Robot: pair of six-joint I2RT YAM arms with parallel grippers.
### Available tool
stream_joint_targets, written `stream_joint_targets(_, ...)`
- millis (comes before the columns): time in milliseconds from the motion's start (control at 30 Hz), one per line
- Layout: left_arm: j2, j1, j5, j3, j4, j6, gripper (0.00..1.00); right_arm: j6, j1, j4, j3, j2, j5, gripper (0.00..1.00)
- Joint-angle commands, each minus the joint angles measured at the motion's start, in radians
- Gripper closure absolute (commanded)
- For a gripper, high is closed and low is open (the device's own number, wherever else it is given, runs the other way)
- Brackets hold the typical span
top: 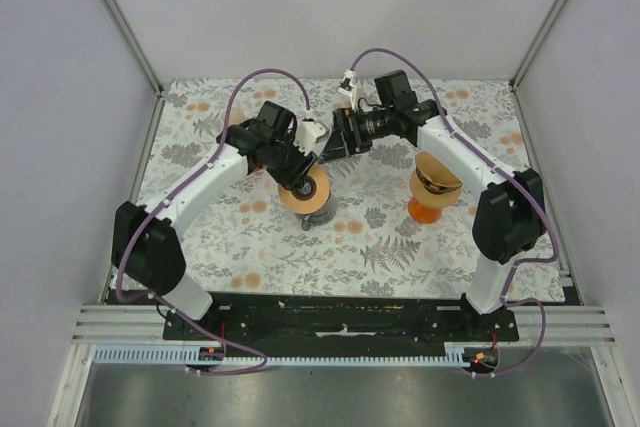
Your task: Place the coffee filter in the dripper
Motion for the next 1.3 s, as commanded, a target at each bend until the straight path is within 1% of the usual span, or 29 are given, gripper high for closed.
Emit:
stream_joint_targets(0,0.066,-0.004,0.043,0.089,-0.078,-0.122,0.98,-0.037,-0.039,-0.011,0.001,-0.116,0.146,0.02)
stream_joint_targets(133,0.123,-0.004,0.042,0.133,-0.092,-0.153,0.98,-0.078,-0.059,-0.061,0.01,-0.156,0.278,0.02)
stream_joint_targets(200,0.15,-0.004,0.068,0.156,-0.104,-0.162,0.98,-0.097,-0.069,-0.084,0.016,-0.171,0.32,0.02)
stream_joint_targets(333,0.219,-0.004,0.106,0.222,-0.15,-0.169,0.98,-0.134,-0.079,-0.139,0.045,-0.189,0.391,0.02)
stream_joint_targets(467,0.261,-0.007,0.114,0.232,-0.159,-0.173,0.97,-0.169,-0.092,-0.172,0.054,-0.206,0.432,0.02)
stream_joint_targets(600,0.284,-0.01,0.105,0.238,-0.167,-0.159,0.89,-0.18,-0.105,-0.183,0.053,-0.219,0.441,0.02)
stream_joint_targets(700,0.296,-0.01,0.093,0.245,-0.165,-0.154,0.78,-0.181,-0.115,-0.186,0.059,-0.229,0.44,0.02)
stream_joint_targets(833,0.302,-0.01,0.099,0.258,-0.165,-0.15,0.53,-0.186,-0.128,-0.19,0.074,-0.242,0.441,0.02)
stream_joint_targets(900,0.302,-0.01,0.1,0.264,-0.165,-0.146,0.46,-0.192,-0.139,-0.19,0.085,-0.248,0.441,0.02)
stream_joint_targets(1000,0.301,-0.01,0.102,0.273,-0.165,-0.139,0.38,-0.2,-0.161,-0.189,0.103,-0.255,0.447,0.02)
stream_joint_targets(1067,0.302,-0.01,0.111,0.273,-0.167,-0.133,0.35,-0.206,-0.177,-0.189,0.117,-0.26,0.464,0.02)
stream_joint_targets(1233,0.313,-0.01,0.108,0.279,-0.168,-0.123,0.34,-0.21,-0.234,-0.189,0.152,-0.259,0.478,0.02)
stream_joint_targets(1267,0.31,-0.009,0.102,0.285,-0.173,-0.122,0.35,-0.238,-0.251,-0.187,0.162,-0.255,0.48,0.02)
